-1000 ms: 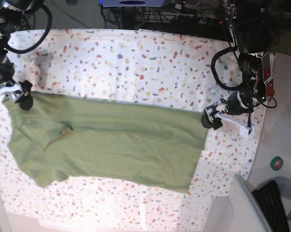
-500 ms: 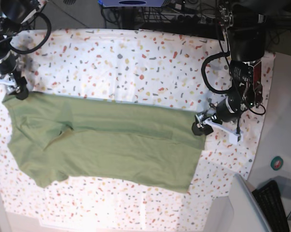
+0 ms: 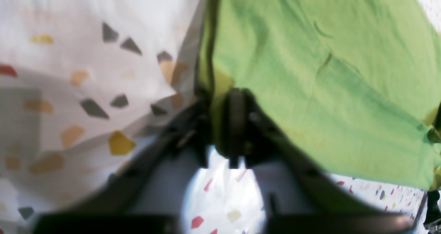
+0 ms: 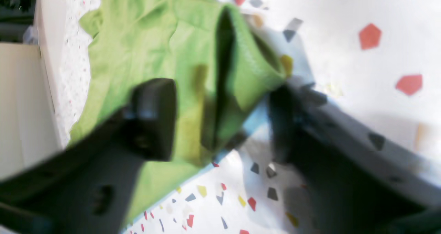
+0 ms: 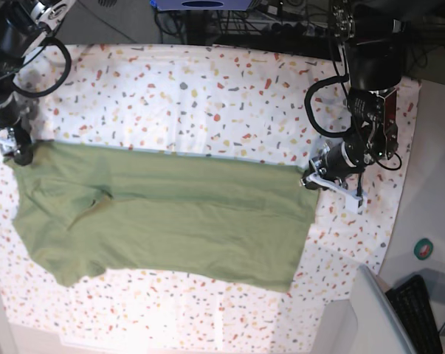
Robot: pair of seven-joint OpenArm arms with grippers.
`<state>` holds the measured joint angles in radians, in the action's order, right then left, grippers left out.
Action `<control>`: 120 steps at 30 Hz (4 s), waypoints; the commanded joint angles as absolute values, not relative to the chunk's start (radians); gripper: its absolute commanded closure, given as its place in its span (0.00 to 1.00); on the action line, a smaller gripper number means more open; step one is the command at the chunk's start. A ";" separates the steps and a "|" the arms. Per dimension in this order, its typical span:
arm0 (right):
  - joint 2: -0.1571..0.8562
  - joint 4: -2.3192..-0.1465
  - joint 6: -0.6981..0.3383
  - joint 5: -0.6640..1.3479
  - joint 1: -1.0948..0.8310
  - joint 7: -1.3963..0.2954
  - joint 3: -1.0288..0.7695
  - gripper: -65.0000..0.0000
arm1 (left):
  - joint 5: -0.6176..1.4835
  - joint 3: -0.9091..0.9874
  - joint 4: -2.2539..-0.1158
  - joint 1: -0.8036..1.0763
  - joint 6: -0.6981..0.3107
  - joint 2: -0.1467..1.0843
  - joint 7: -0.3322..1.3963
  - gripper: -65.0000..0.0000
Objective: Layout the t-shirt on the table in an organized manner, then fold the t-shirt properly
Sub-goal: 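Grasp the shirt edge with both grippers and pull it taut, then release the shirt edge and move the right gripper to the shirt's side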
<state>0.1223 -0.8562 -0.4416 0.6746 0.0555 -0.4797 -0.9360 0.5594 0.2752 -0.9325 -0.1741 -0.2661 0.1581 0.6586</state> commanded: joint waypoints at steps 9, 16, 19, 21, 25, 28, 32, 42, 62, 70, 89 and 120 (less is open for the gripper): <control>0.143 -0.865 -0.430 0.667 0.048 -0.503 -0.932 1.00 | 0.561 0.278 -1.000 -0.133 -0.266 0.170 0.673 1.00; 0.139 -1.020 -0.430 0.668 -0.076 -0.613 -0.932 1.00 | 0.561 0.278 -1.288 0.091 -0.260 0.173 0.674 1.00; 0.139 -1.102 -0.430 0.673 -0.131 -0.688 -0.934 1.00 | 0.561 0.278 -1.399 0.206 -0.259 0.188 0.674 1.00; 0.134 -1.152 -0.430 0.673 -0.168 -0.733 -0.938 1.00 | 0.561 0.286 -1.452 0.272 -0.259 0.193 0.674 1.00; 0.091 -1.234 -0.430 0.674 -0.239 -0.750 -0.943 1.00 | 0.561 0.384 -1.515 0.380 -0.259 0.185 0.674 1.00; 0.068 -1.264 -0.430 0.674 -0.262 -0.750 -0.943 1.00 | 0.561 0.406 -1.518 0.412 -0.259 0.185 0.674 1.00; 0.050 -1.271 -0.430 0.673 -0.266 -0.754 -0.943 1.00 | 0.561 0.404 -1.515 0.415 -0.259 0.185 0.674 1.00; 0.010 -1.359 -0.430 0.674 -0.315 -0.751 -0.944 1.00 | 0.559 0.403 -1.523 0.417 -0.259 0.186 0.674 1.00; -0.022 -1.460 -0.430 0.668 -0.338 -0.750 -1.047 0.62 | 0.561 0.714 -1.552 0.441 -0.265 0.191 0.674 0.06; 0.041 -1.537 -0.430 0.667 -0.223 -0.751 -1.038 0.62 | 0.561 0.716 -1.659 0.446 -0.266 0.186 0.674 0.06; 0.449 -0.519 -0.426 0.667 0.489 -0.438 -0.148 0.62 | 0.561 0.720 -1.672 0.466 -0.266 0.193 0.674 1.00; 0.406 -0.297 -0.286 0.667 0.553 -0.142 0.205 0.54 | 0.559 0.803 -1.662 0.456 -0.266 0.193 0.674 0.55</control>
